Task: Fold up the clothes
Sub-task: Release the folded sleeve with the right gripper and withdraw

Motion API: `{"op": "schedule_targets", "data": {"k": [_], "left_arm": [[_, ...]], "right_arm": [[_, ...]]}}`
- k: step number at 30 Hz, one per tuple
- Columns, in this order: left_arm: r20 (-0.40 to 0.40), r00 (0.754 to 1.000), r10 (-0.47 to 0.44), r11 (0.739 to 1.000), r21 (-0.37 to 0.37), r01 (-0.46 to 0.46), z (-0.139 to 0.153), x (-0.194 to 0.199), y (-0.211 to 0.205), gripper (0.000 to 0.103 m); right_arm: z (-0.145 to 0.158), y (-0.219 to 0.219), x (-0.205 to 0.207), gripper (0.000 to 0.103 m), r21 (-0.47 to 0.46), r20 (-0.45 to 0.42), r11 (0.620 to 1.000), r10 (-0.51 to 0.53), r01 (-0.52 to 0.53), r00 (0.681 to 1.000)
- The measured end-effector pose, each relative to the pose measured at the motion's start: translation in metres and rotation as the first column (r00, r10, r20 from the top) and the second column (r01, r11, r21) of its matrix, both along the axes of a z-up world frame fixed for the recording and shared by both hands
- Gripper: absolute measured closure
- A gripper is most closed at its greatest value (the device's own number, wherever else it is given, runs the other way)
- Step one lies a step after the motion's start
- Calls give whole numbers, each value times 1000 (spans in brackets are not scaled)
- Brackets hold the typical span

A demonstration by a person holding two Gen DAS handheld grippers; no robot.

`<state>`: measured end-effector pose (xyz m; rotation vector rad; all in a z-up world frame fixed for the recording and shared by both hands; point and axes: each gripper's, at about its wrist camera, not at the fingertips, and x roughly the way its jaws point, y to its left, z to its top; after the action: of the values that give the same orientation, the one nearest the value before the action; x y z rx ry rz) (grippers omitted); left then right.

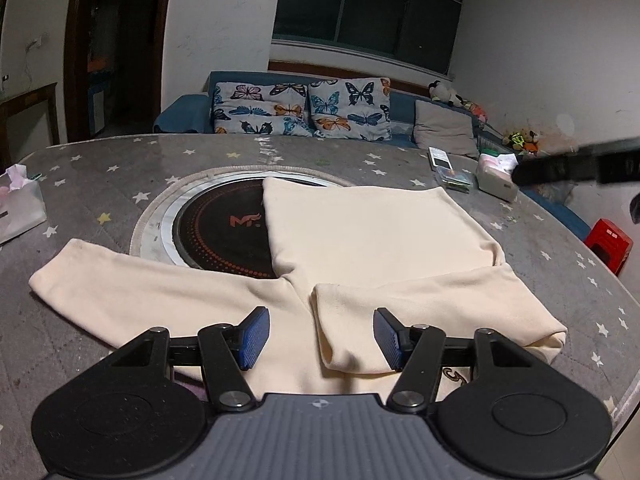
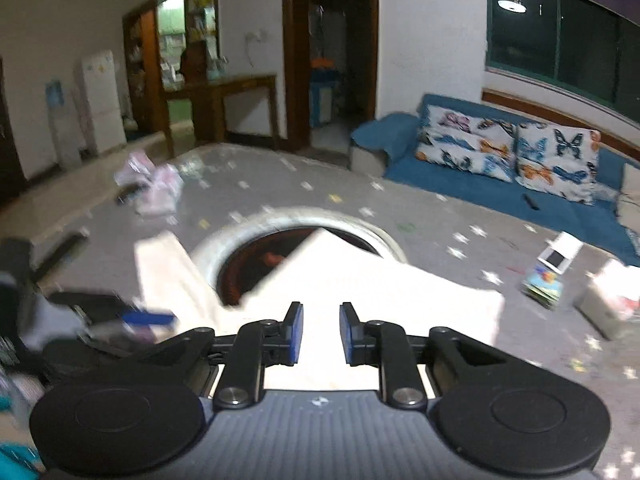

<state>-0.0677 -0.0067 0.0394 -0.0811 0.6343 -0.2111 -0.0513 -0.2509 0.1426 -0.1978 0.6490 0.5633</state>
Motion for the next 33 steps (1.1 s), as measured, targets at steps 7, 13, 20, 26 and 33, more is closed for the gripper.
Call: {"op": "schedule_targets", "data": {"k": [7, 13, 20, 26, 33], "left_arm": [[-10, 996, 86, 996, 12, -86, -7, 18, 14, 43], [-30, 984, 178, 984, 32, -177, -14, 33, 36, 44], [-49, 979, 200, 978, 70, -196, -23, 34, 42, 44], [-42, 979, 198, 977, 88, -193, -25, 34, 40, 44], [-33, 980, 197, 975, 107, -193, -26, 33, 36, 43]], "right_arm": [[-50, -51, 10, 84, -141, -126, 986, -110, 92, 986], [-76, -58, 15, 82, -135, -165, 986, -115, 93, 980], [-84, -49, 30, 74, -172, -118, 985, -47, 26, 992], [-92, -36, 42, 73, -236, -112, 965, 86, -111, 990], [-95, -36, 48, 88, -238, -127, 951, 169, -196, 977]]}}
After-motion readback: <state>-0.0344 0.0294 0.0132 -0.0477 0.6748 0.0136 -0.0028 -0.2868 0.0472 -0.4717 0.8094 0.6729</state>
